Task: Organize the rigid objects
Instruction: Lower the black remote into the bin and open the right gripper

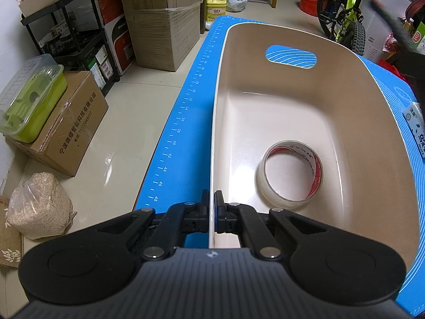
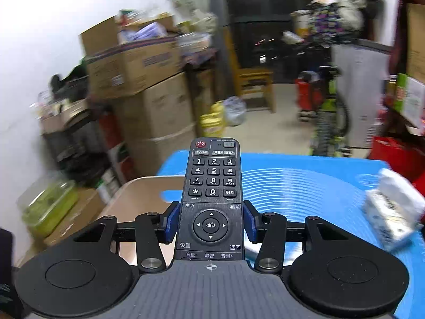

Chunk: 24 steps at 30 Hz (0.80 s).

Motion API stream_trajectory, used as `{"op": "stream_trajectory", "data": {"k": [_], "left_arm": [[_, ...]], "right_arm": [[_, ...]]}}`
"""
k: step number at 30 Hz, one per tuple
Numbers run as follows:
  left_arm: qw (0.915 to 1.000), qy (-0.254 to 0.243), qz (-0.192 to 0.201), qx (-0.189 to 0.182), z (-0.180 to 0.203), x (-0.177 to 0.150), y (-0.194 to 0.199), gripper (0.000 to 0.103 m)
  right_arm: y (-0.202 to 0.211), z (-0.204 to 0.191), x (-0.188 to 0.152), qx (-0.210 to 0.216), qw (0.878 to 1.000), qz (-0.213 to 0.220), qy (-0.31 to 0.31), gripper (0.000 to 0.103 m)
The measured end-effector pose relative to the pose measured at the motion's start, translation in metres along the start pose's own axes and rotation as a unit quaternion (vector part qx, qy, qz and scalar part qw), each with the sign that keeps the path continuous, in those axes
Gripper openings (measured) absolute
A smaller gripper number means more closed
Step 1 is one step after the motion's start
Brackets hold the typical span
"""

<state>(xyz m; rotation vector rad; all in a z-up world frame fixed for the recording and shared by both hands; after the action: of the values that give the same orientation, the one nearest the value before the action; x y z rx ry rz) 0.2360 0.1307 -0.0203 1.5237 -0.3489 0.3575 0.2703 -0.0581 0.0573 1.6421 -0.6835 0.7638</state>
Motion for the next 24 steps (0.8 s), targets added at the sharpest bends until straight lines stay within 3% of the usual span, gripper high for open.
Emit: {"op": "stream_trajectory", "data": {"k": [5, 14, 24], "left_arm": [[1.0000, 0.000, 0.000, -0.001, -0.001, -0.001, 0.000, 0.004], [1.0000, 0.000, -0.002, -0.001, 0.000, -0.001, -0.001, 0.004], [1.0000, 0.001, -0.002, -0.001, 0.003, -0.001, -0.001, 0.003]], "right_arm": [[-0.035, -0.035, -0.002, 0.018, 0.999, -0.045, 0.024, 0.054], [-0.097, -0.056, -0.032, 0.014, 0.988, -0.147, 0.041, 0.054], [-0.129, -0.063, -0.044, 0.002, 0.977, -0.205, 0.059, 0.054]]}}
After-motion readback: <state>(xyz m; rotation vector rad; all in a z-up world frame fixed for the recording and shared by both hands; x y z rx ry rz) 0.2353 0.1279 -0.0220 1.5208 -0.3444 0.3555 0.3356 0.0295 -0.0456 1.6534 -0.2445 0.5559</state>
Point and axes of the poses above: each gripper's, at about its wrist camera, not at the fingertips, and y roughly against the way its jaws point, z to its right, x to its top, the point moved 1 cm from there along -y, roughly the way its jaws point, and after that the axes turned 3 degrees about -z, right-handed, at the moved point
